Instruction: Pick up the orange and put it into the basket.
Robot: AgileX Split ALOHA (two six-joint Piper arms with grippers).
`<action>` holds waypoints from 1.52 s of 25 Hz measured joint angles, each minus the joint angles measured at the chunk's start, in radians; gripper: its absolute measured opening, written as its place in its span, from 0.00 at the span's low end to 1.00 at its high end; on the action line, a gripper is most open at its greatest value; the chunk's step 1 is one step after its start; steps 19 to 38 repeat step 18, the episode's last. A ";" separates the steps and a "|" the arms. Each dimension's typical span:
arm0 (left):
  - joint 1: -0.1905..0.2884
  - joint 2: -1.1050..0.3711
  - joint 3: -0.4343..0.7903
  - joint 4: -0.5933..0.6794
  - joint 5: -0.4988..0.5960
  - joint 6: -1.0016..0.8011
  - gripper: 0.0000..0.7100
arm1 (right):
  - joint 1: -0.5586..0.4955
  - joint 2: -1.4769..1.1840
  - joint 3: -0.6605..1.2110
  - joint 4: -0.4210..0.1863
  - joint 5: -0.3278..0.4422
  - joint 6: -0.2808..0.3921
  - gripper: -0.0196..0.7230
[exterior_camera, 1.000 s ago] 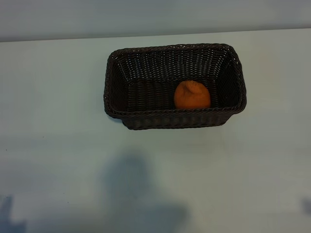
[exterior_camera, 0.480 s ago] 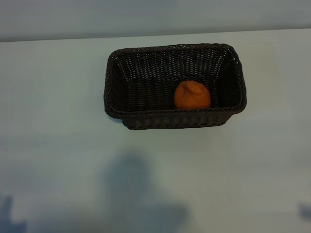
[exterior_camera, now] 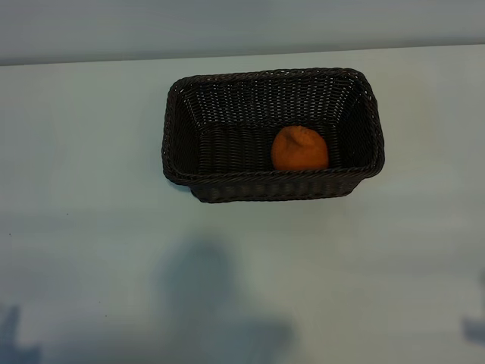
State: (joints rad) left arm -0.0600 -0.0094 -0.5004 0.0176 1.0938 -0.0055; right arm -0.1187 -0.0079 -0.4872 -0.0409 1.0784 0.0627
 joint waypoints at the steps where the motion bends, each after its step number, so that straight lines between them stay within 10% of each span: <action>1: 0.000 0.000 0.000 0.000 0.000 0.000 0.83 | 0.000 0.000 0.000 0.000 -0.003 -0.001 0.80; 38: 0.000 0.000 0.000 0.000 0.000 0.006 0.83 | 0.000 0.000 0.000 0.041 -0.007 -0.047 0.80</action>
